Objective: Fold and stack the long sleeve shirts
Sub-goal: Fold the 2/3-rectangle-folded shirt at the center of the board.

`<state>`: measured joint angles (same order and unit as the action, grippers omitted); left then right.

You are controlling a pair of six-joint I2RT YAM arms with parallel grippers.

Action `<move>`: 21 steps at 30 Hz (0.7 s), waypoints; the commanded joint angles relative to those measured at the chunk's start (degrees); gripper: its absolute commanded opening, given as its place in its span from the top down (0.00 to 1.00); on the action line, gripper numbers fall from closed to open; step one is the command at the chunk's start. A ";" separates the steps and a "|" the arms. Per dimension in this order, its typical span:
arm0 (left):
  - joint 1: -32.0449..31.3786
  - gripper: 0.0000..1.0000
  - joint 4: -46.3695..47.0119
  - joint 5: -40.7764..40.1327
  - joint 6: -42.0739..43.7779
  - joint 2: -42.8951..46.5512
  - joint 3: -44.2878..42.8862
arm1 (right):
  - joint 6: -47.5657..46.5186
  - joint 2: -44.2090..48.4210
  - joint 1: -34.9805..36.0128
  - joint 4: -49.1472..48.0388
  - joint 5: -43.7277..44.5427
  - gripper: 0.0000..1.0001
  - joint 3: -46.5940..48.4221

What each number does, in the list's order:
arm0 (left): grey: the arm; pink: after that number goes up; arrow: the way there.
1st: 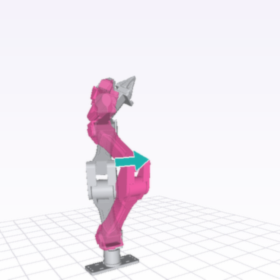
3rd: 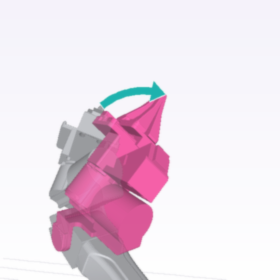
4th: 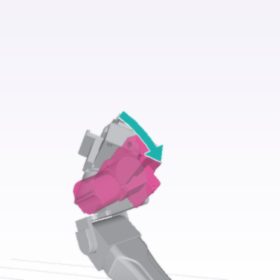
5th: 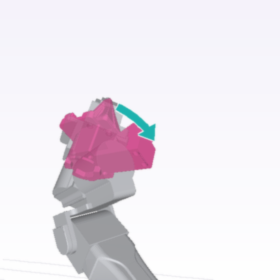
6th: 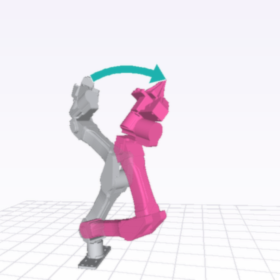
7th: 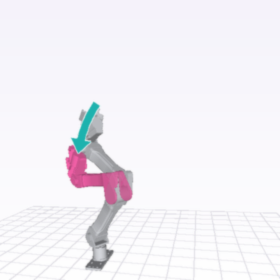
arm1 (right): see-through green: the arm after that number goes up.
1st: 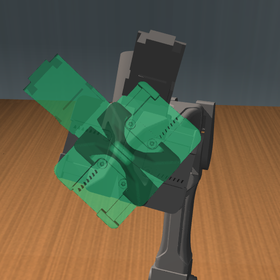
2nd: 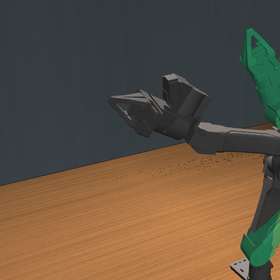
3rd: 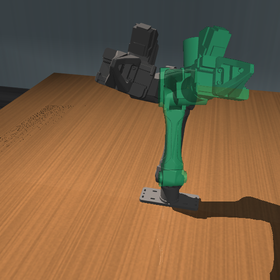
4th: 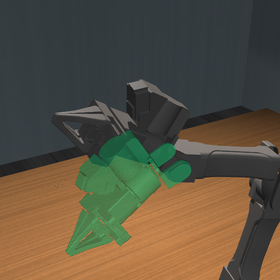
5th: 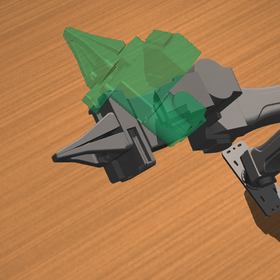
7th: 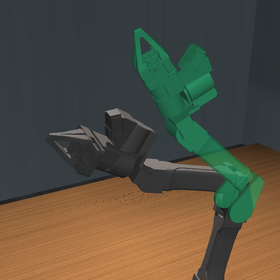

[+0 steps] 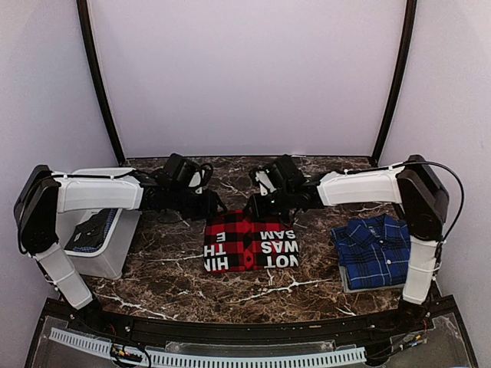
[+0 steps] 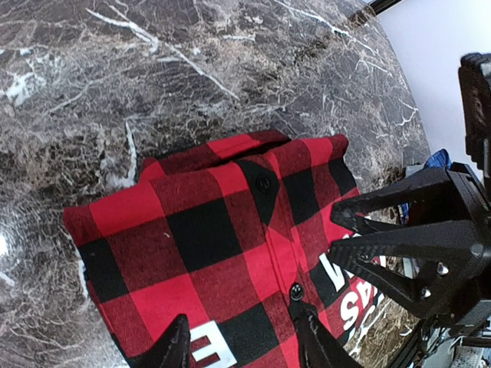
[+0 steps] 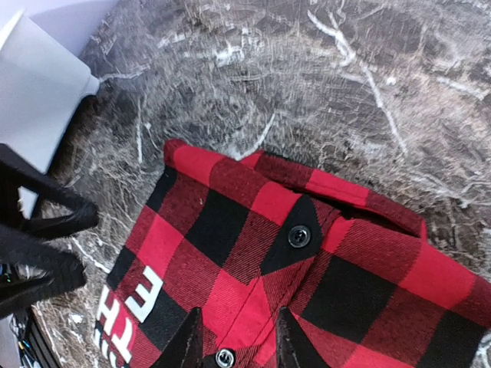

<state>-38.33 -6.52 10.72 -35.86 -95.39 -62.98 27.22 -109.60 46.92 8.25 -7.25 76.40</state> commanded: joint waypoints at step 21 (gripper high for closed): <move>-1.36 0.60 1.00 5.97 -3.67 5.88 8.57 | 0.38 -16.70 -0.08 8.73 4.96 0.71 16.67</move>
<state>-39.40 -6.02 15.11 -38.87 -92.64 -55.29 27.09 -127.26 47.16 15.57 -1.87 92.09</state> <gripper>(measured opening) 0.404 0.288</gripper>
